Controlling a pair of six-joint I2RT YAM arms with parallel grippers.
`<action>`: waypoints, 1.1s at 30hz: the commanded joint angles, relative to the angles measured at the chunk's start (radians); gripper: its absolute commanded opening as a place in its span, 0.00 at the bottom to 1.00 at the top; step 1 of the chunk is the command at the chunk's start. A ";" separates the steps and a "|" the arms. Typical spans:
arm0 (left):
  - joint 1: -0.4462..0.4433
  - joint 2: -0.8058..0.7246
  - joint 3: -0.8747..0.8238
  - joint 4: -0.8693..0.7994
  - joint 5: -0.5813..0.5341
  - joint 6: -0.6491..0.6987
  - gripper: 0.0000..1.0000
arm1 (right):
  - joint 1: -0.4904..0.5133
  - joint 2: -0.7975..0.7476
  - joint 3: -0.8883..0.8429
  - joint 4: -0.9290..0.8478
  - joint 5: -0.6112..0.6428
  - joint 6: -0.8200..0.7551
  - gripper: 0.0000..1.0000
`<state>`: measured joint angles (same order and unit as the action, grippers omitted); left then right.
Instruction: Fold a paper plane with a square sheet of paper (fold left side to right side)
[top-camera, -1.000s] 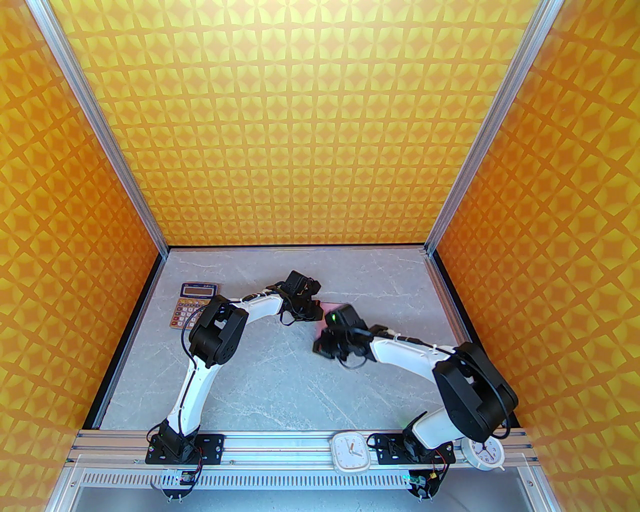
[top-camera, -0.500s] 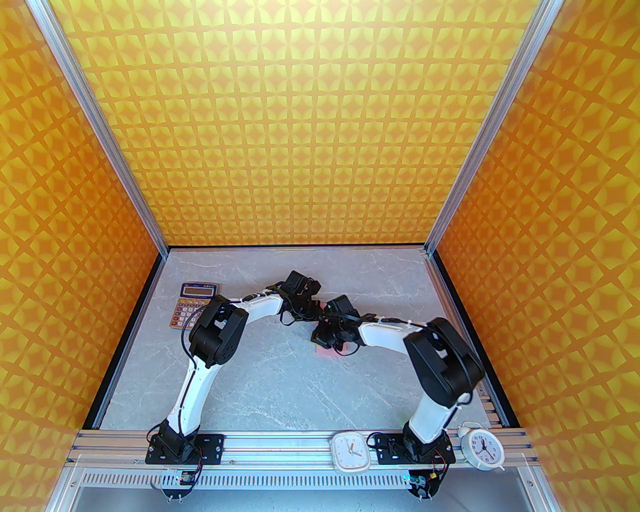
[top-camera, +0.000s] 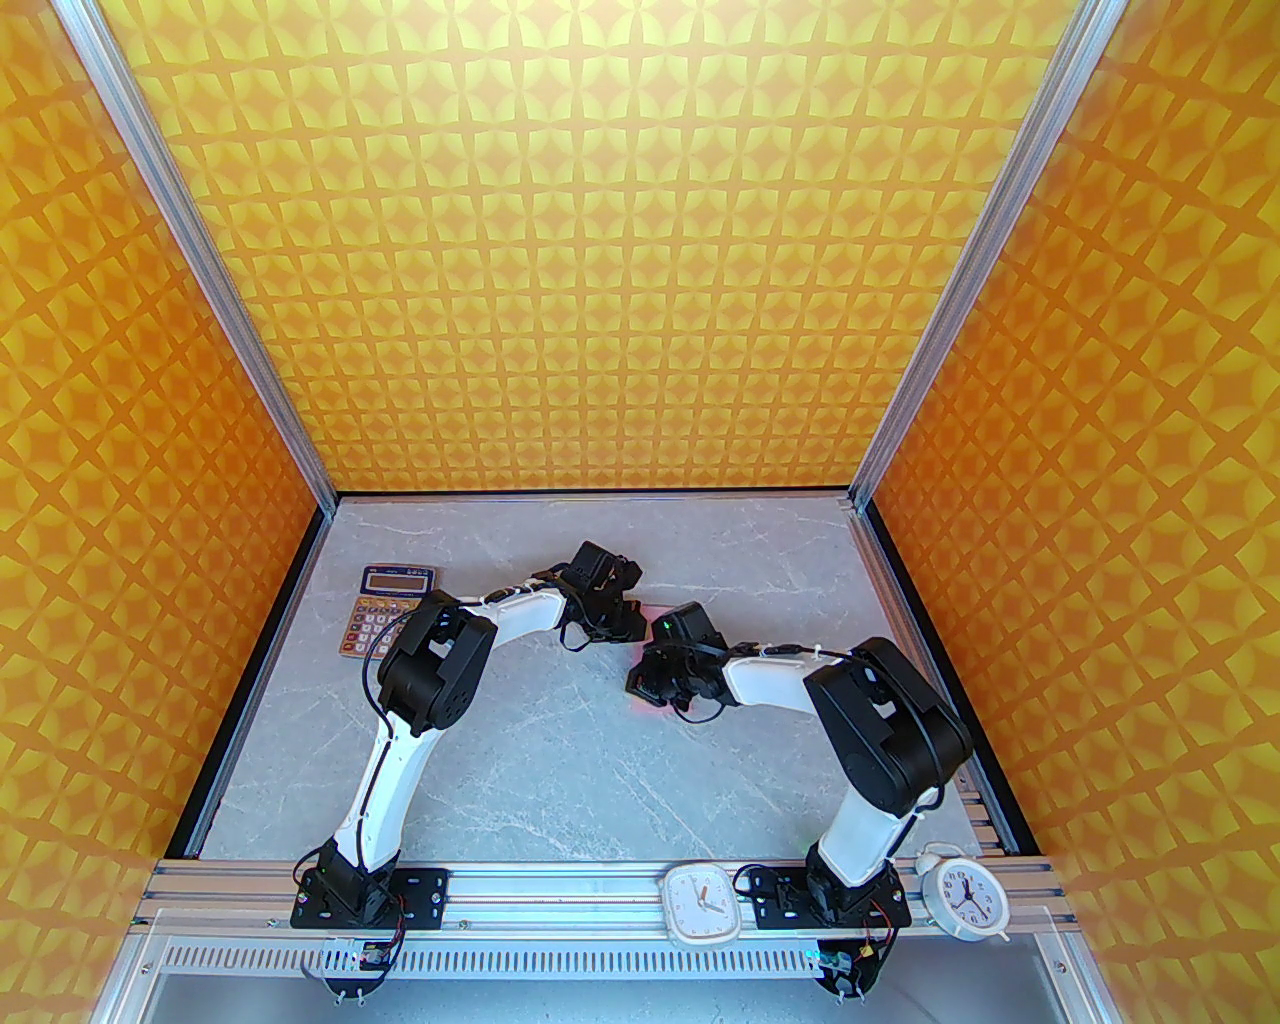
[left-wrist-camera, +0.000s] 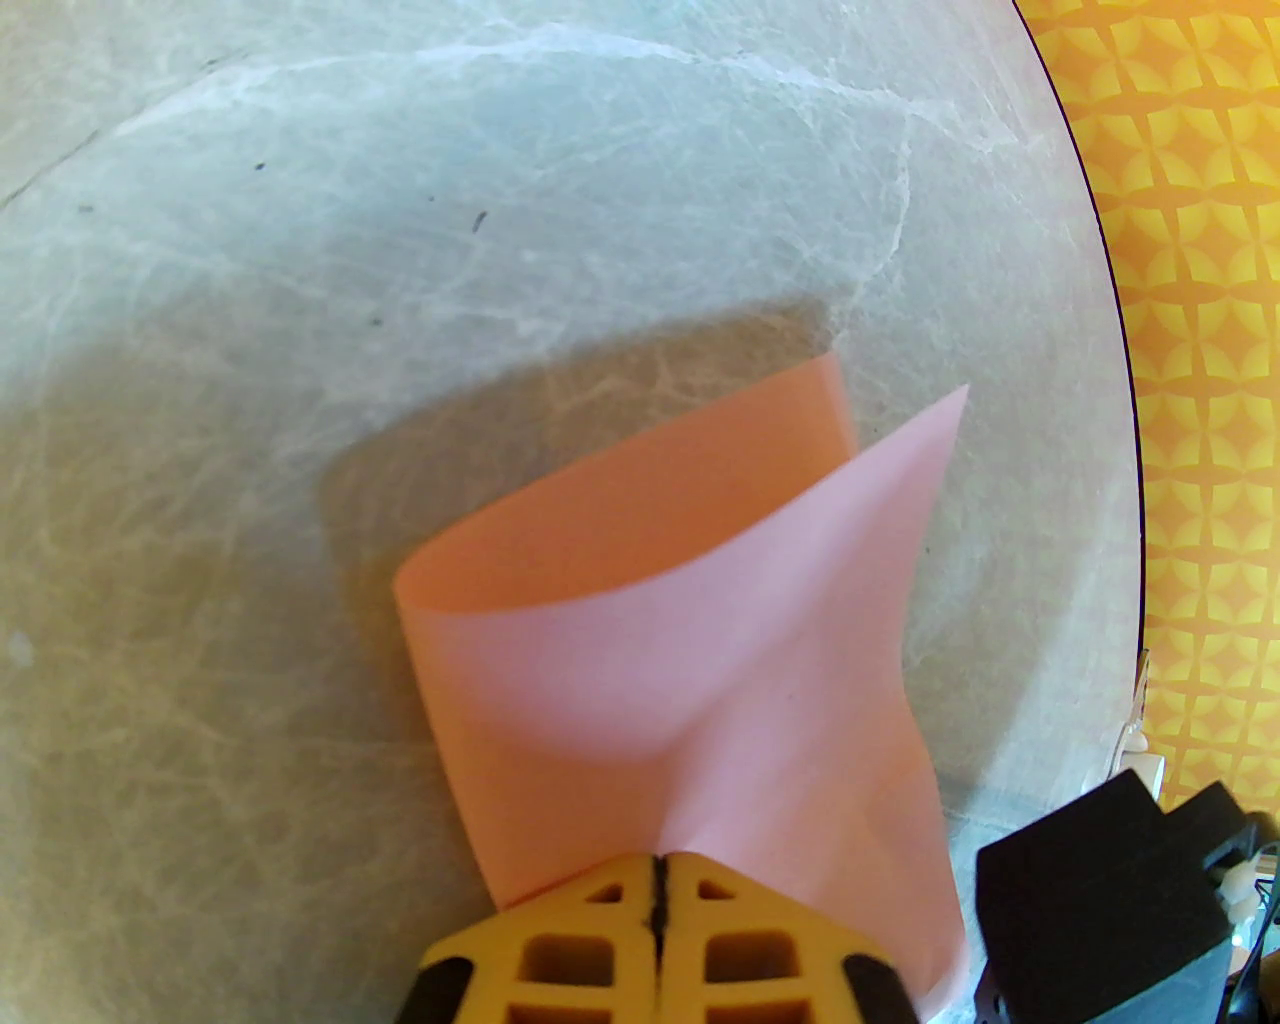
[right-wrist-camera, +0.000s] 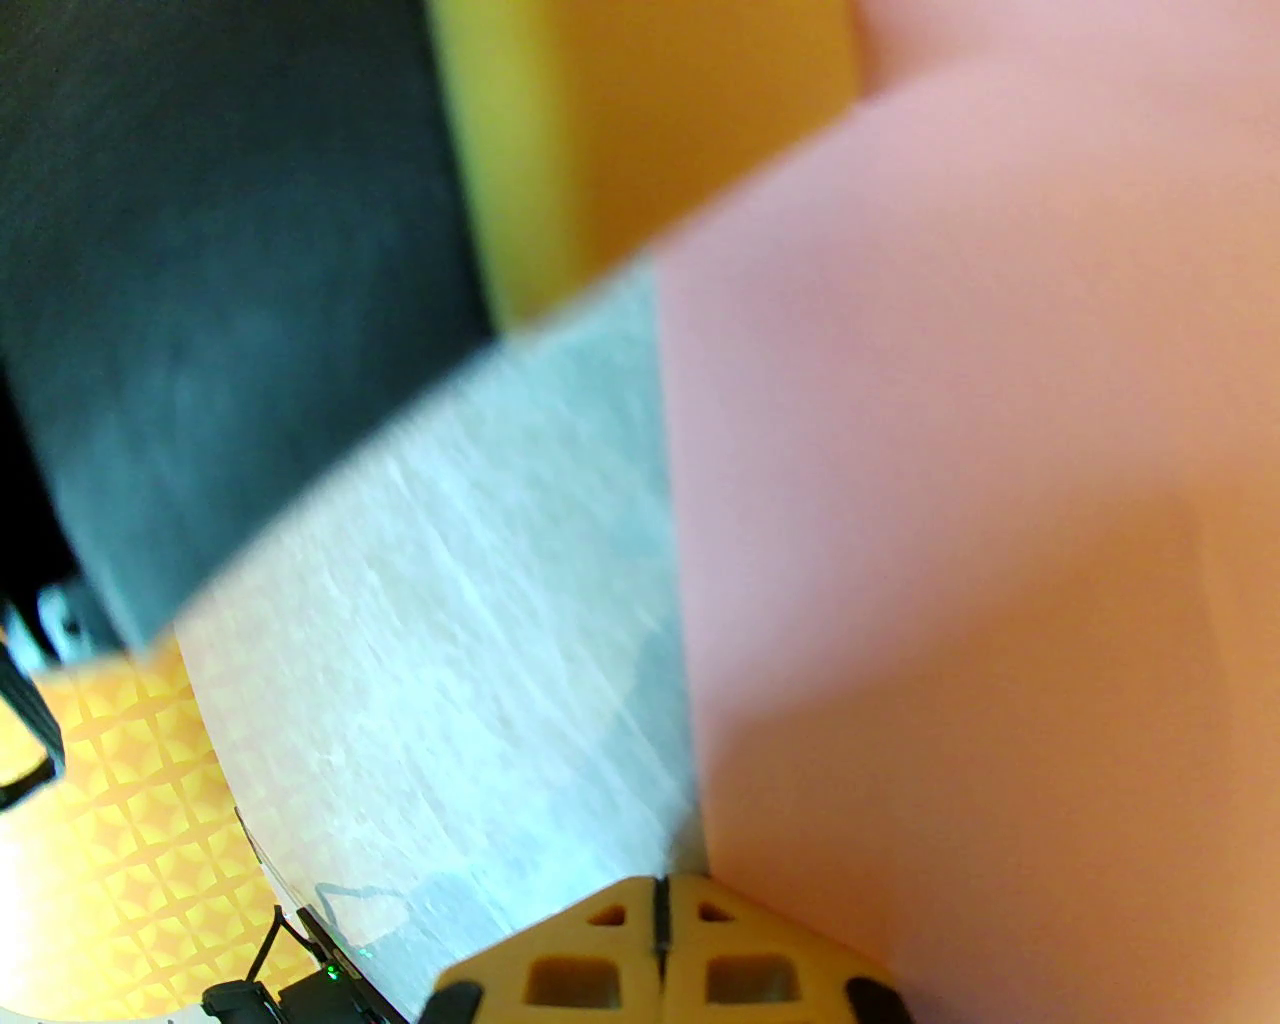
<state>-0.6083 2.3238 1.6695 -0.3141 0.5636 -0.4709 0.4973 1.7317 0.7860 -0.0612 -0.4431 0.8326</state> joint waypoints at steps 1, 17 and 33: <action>-0.001 0.005 -0.026 -0.031 -0.046 -0.006 0.03 | 0.003 -0.029 -0.013 -0.075 0.015 -0.025 0.00; -0.003 -0.204 -0.253 0.239 0.034 -0.137 0.08 | 0.001 0.053 -0.070 0.002 -0.002 -0.002 0.00; -0.031 -0.155 -0.364 0.266 0.046 -0.096 0.00 | -0.006 0.058 -0.066 -0.026 -0.014 -0.007 0.00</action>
<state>-0.6353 2.1353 1.3163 -0.0376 0.6170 -0.6010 0.4892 1.7409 0.7460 0.0154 -0.4976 0.8299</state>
